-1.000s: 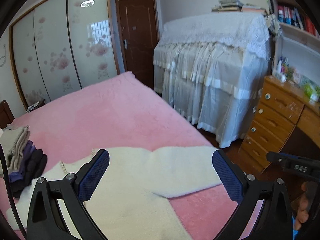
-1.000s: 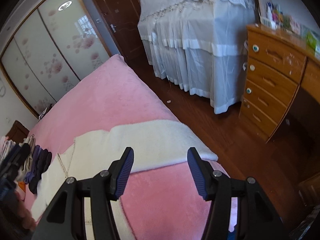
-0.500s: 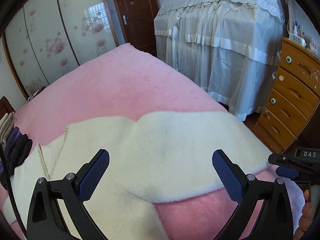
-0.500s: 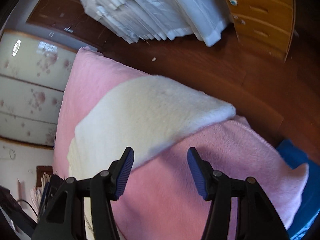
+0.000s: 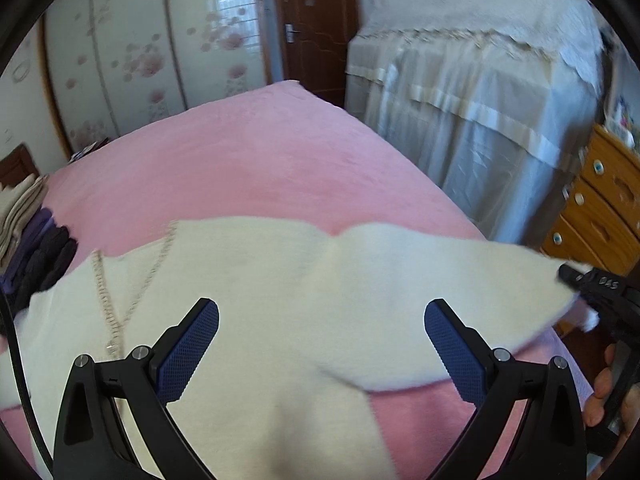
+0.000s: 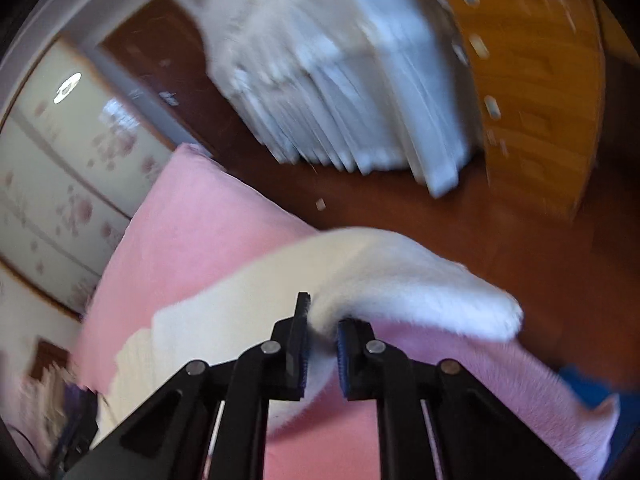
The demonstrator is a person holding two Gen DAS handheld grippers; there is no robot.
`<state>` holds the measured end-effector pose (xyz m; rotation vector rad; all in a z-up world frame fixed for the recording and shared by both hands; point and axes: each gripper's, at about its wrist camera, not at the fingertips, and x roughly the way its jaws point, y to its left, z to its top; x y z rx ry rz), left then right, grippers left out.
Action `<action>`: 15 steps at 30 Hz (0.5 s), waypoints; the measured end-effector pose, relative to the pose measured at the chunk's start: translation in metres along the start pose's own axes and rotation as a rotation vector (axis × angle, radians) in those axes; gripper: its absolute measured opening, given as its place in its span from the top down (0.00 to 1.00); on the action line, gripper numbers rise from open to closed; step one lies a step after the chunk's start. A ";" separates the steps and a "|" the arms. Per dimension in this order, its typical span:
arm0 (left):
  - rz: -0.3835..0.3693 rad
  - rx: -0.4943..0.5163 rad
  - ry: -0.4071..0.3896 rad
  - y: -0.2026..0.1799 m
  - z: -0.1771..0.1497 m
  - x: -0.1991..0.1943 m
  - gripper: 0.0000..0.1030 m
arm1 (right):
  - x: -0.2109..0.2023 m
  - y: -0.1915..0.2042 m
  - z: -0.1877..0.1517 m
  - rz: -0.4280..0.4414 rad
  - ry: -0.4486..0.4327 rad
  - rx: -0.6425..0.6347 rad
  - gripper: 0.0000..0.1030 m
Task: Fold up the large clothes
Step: 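Fold the sleeve across the body with the right tool while the left tool grasps the braided front edge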
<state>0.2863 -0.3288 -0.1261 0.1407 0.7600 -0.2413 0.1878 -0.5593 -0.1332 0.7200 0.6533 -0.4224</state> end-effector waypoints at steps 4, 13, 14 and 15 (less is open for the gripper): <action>0.026 -0.153 -0.010 0.069 0.004 -0.016 0.01 | -0.031 0.094 -0.003 0.078 -0.091 -0.310 0.89; 0.064 -0.376 0.033 0.194 -0.024 -0.018 0.01 | -0.014 0.252 -0.125 0.265 0.074 -0.893 0.88; 0.064 -0.383 0.048 0.203 -0.031 -0.013 0.01 | -0.006 0.260 -0.143 0.264 0.123 -0.932 0.87; 0.061 -0.387 0.063 0.210 -0.037 -0.010 0.01 | 0.003 0.266 -0.162 0.250 0.171 -0.970 0.85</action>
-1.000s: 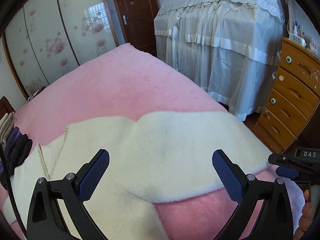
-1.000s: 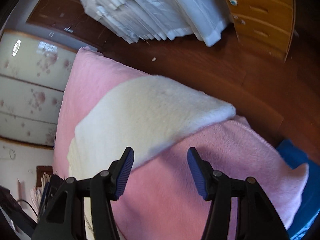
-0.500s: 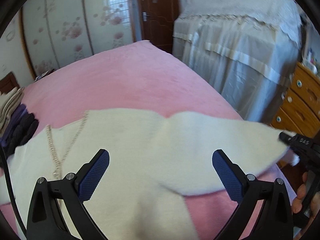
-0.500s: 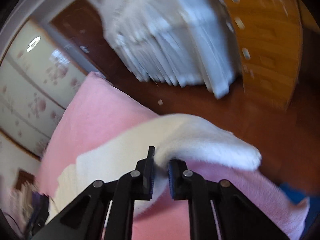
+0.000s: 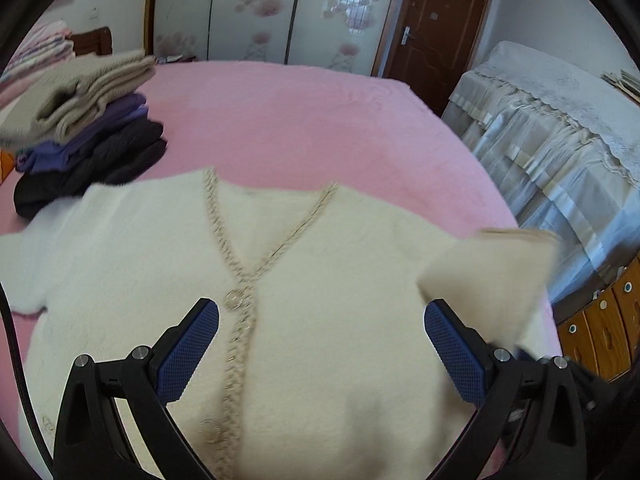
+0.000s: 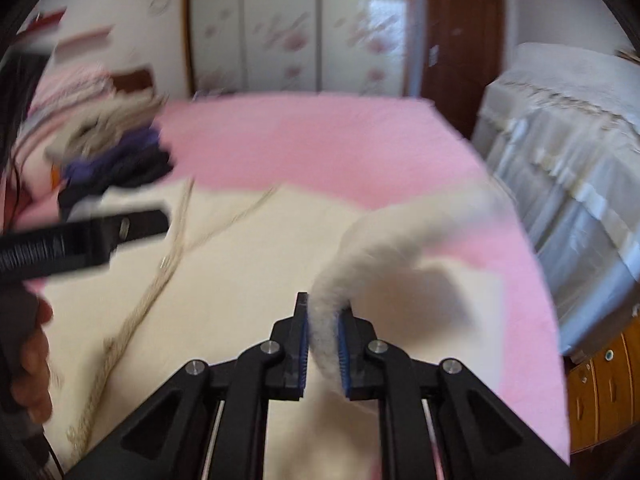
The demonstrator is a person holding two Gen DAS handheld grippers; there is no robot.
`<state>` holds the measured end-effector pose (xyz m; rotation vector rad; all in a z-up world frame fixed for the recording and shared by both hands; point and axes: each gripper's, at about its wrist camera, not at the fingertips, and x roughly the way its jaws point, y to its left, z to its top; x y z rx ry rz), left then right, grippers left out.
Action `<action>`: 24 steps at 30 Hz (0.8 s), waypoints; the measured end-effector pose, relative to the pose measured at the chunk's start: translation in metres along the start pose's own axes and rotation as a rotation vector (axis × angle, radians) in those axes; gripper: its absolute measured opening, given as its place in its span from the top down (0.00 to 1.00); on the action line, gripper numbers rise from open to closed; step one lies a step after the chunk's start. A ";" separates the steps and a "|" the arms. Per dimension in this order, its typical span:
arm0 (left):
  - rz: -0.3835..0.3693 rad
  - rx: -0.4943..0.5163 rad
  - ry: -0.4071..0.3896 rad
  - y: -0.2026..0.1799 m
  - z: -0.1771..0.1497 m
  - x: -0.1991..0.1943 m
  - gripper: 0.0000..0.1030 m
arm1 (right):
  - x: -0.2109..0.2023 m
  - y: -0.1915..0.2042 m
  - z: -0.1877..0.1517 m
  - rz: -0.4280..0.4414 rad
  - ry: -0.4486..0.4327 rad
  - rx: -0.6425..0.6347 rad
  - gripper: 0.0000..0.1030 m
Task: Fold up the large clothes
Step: 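Fold the sleeve across the body with the right tool while the left tool grasps the braided front edge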
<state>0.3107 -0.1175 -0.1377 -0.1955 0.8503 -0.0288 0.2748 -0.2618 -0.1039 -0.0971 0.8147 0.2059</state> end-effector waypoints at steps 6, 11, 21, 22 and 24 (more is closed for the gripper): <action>-0.069 -0.049 0.115 0.038 -0.021 0.030 0.01 | 0.022 0.052 -0.032 -0.047 0.099 -0.123 0.66; -0.132 -0.049 0.179 0.047 -0.034 0.046 0.01 | -0.002 0.047 -0.044 -0.013 0.101 -0.027 0.66; -0.364 -0.135 0.343 0.043 -0.047 0.093 0.39 | -0.038 0.016 -0.067 -0.020 0.061 0.300 0.66; -0.380 -0.129 0.360 0.038 -0.049 0.097 0.41 | -0.037 0.016 -0.067 -0.032 0.064 0.308 0.66; -0.396 -0.118 0.389 0.030 -0.054 0.105 0.43 | -0.035 0.013 -0.070 -0.067 0.074 0.323 0.66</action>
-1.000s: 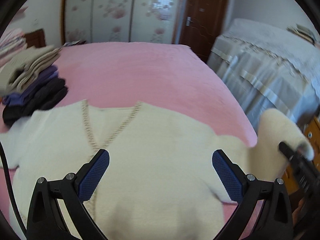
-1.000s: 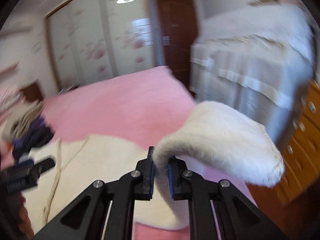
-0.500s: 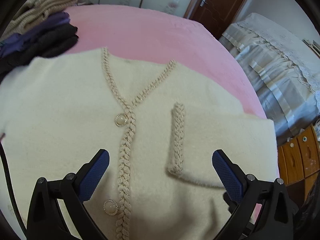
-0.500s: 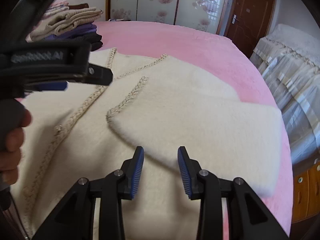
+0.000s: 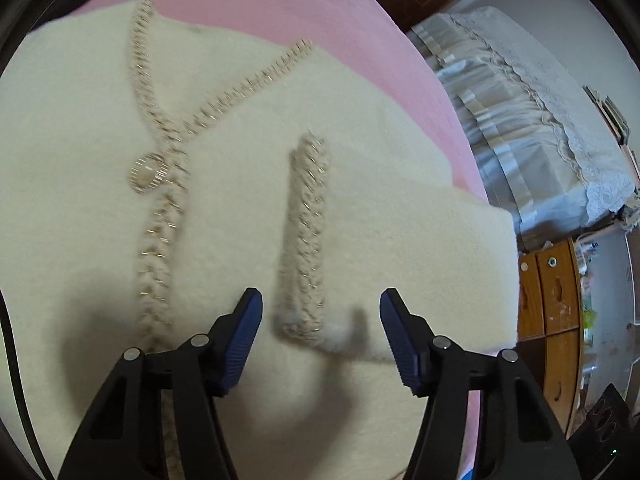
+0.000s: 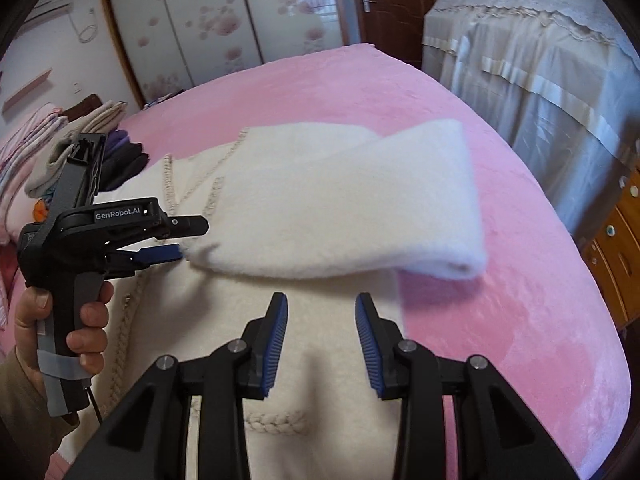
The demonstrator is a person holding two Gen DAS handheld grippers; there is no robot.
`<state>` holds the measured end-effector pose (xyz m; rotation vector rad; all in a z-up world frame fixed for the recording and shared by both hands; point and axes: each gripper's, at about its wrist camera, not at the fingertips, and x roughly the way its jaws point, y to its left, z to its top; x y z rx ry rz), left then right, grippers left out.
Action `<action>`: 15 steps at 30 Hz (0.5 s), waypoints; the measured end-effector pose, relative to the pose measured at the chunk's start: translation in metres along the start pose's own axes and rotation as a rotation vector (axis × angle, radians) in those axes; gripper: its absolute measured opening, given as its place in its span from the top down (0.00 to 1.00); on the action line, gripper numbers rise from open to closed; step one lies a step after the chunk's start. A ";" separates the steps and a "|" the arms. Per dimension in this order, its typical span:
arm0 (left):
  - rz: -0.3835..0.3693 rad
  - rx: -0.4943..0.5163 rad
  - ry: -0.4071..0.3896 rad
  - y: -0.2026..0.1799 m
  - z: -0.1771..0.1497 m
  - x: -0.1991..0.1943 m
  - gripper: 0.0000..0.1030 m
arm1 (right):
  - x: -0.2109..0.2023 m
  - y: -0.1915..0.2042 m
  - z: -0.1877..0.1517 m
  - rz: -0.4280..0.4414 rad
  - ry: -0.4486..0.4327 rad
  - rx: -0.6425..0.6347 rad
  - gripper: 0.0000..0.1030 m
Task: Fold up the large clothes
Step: 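Fold the sleeve across the body with the right tool while the left tool grasps the braided front edge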
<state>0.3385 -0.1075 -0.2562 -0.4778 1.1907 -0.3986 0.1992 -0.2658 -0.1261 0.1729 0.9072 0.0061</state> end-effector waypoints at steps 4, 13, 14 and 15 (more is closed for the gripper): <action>0.018 0.025 0.038 -0.013 0.001 0.019 0.43 | 0.005 -0.012 0.000 -0.086 0.010 0.013 0.66; 0.128 0.140 0.004 -0.059 0.013 0.013 0.82 | 0.016 -0.039 -0.009 -0.162 0.067 0.075 0.66; 0.131 0.156 -0.012 -0.067 0.014 0.008 0.82 | 0.020 -0.042 -0.008 -0.161 0.075 0.087 0.66; 0.131 0.174 -0.032 -0.075 0.015 0.002 0.82 | 0.023 -0.044 -0.007 -0.159 0.080 0.099 0.66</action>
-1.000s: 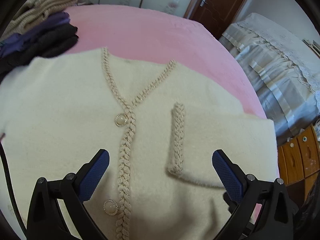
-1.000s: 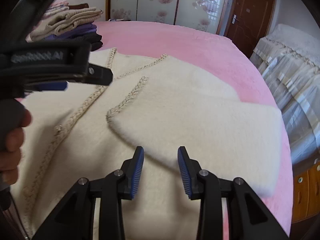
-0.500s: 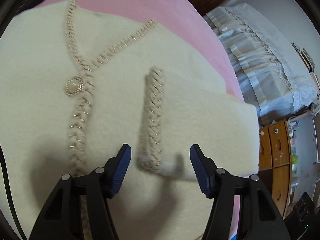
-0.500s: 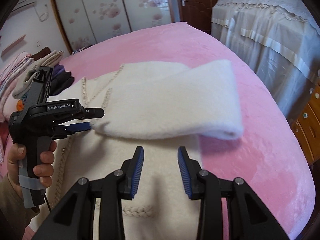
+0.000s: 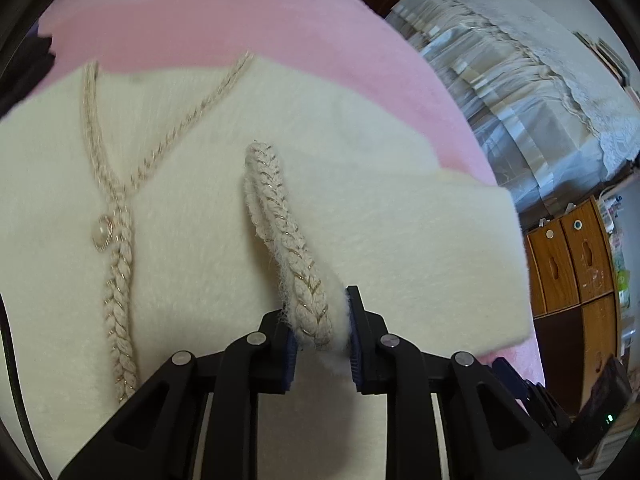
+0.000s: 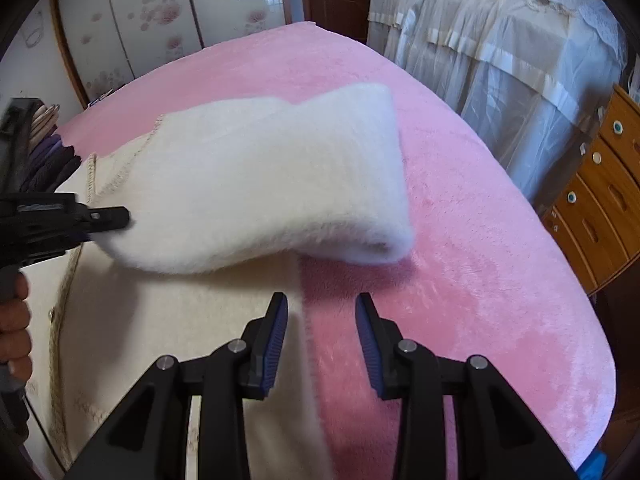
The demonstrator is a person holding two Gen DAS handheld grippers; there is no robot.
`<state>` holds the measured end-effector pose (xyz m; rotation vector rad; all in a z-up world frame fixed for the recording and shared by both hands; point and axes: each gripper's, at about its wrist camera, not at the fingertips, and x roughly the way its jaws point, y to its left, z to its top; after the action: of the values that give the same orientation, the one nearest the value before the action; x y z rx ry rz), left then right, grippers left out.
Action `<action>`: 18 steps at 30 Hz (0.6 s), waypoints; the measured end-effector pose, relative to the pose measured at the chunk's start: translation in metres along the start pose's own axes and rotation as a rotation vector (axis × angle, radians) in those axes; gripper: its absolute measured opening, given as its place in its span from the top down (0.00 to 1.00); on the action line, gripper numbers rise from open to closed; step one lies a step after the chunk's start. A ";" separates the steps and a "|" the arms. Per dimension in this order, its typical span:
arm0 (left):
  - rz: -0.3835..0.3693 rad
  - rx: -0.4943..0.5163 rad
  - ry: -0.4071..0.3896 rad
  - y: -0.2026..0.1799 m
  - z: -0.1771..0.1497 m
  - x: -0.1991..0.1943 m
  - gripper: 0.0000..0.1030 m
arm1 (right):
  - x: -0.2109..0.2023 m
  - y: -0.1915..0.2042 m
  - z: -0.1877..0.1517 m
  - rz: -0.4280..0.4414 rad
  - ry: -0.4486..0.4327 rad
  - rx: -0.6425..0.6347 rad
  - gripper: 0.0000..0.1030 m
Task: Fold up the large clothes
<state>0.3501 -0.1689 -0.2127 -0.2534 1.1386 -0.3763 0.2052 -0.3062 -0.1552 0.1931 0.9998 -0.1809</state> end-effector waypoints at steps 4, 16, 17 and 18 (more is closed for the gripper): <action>-0.008 0.036 -0.099 -0.018 0.016 -0.033 0.83 | 0.012 -0.001 0.009 -0.010 0.014 0.045 0.64; 0.090 -0.026 -0.365 0.043 0.071 -0.144 0.83 | 0.013 0.005 0.024 -0.039 -0.016 0.016 0.58; 0.101 -0.053 -0.377 0.056 0.072 -0.148 0.83 | 0.013 0.004 0.026 -0.039 -0.018 0.020 0.57; 0.108 -0.082 -0.381 0.070 0.071 -0.151 0.83 | 0.013 0.002 0.028 -0.012 -0.021 0.027 0.53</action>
<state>0.3711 -0.0426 -0.0855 -0.3193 0.7891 -0.1749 0.2355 -0.3121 -0.1511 0.2090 0.9777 -0.2072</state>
